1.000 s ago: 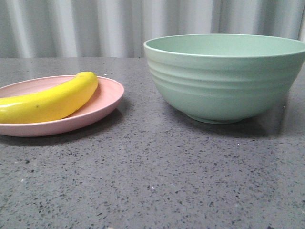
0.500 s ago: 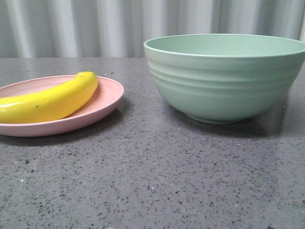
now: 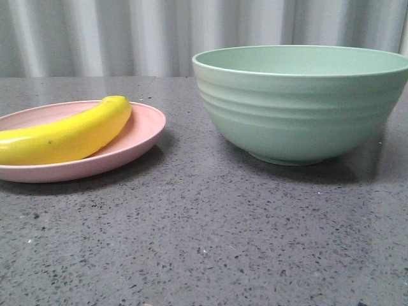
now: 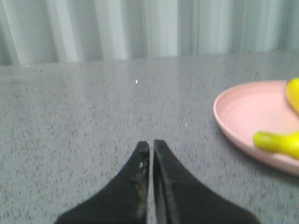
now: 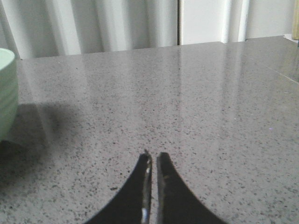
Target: Transfer banana from pink plate to green bowl
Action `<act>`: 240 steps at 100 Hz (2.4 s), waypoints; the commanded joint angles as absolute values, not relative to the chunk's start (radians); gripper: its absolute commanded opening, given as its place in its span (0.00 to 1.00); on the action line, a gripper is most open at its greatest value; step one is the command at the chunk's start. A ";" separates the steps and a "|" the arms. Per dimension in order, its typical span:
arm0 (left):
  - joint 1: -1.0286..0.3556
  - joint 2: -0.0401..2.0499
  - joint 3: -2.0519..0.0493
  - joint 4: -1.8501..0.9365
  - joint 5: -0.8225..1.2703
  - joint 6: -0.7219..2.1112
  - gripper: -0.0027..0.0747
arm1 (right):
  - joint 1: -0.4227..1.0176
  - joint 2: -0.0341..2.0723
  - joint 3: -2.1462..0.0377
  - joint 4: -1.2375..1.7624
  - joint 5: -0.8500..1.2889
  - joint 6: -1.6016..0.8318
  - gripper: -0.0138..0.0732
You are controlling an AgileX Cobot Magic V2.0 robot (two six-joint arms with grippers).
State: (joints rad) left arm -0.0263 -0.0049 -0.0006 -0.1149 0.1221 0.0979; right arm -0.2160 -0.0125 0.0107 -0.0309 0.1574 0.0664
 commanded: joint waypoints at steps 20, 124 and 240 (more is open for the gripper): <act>-0.024 -0.008 -0.082 -0.143 0.000 0.087 0.01 | -0.220 -0.015 -0.082 0.000 0.147 0.064 0.08; -0.038 0.608 -0.372 -0.078 -0.362 0.057 0.53 | -0.220 0.363 -0.320 0.027 0.167 0.064 0.08; -0.503 1.340 -0.963 -0.196 0.619 0.098 0.53 | -0.220 0.395 -0.320 0.027 0.163 0.064 0.08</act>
